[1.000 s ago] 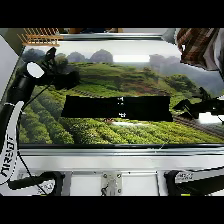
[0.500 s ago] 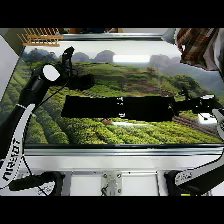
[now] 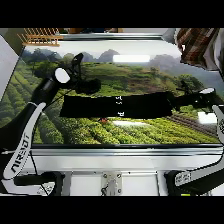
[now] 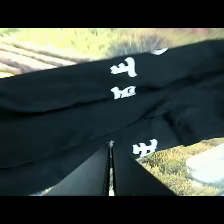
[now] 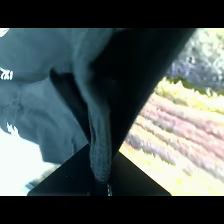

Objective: Fold the clothes and pants, and hang the long-sleeved shirts on hangers.

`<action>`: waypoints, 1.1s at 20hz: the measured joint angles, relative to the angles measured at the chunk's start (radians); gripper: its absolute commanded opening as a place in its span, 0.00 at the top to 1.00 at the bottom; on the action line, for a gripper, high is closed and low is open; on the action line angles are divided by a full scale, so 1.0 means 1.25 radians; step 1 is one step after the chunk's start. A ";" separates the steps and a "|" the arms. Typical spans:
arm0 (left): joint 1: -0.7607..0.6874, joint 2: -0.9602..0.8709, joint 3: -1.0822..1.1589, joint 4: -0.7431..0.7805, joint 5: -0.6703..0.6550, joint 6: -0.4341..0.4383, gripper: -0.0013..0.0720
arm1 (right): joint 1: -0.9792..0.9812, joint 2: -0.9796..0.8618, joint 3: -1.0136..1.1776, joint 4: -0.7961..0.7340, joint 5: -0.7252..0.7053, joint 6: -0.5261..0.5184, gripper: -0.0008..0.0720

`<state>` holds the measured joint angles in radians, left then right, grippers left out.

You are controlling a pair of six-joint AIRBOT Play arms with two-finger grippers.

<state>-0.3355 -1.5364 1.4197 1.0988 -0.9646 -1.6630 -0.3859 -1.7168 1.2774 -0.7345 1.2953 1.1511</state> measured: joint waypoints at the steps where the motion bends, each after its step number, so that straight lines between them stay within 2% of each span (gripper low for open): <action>1: -0.016 -0.024 0.004 -0.001 0.010 0.000 0.97 | 0.003 0.014 0.035 -0.029 0.027 0.018 0.97; 6: -0.101 -0.177 0.095 -0.003 0.037 0.000 0.97 | 0.050 0.061 0.238 -0.149 0.164 0.120 0.97; 11: -0.179 -0.328 0.247 -0.003 0.028 0.000 0.97 | 0.142 0.075 0.411 -0.196 0.252 0.201 0.97; 17: -0.220 -0.461 0.399 -0.002 -0.031 -0.001 0.97 | 0.259 0.078 0.542 -0.242 0.284 0.252 0.97; 22: -0.223 -0.496 0.440 -0.001 -0.062 -0.002 0.97 | 0.317 0.078 0.577 -0.254 0.287 0.272 0.97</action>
<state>-0.6144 -2.1567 1.9697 1.0977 -1.0424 -1.6653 0.0109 -1.6192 1.9991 -1.0515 1.6539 1.4910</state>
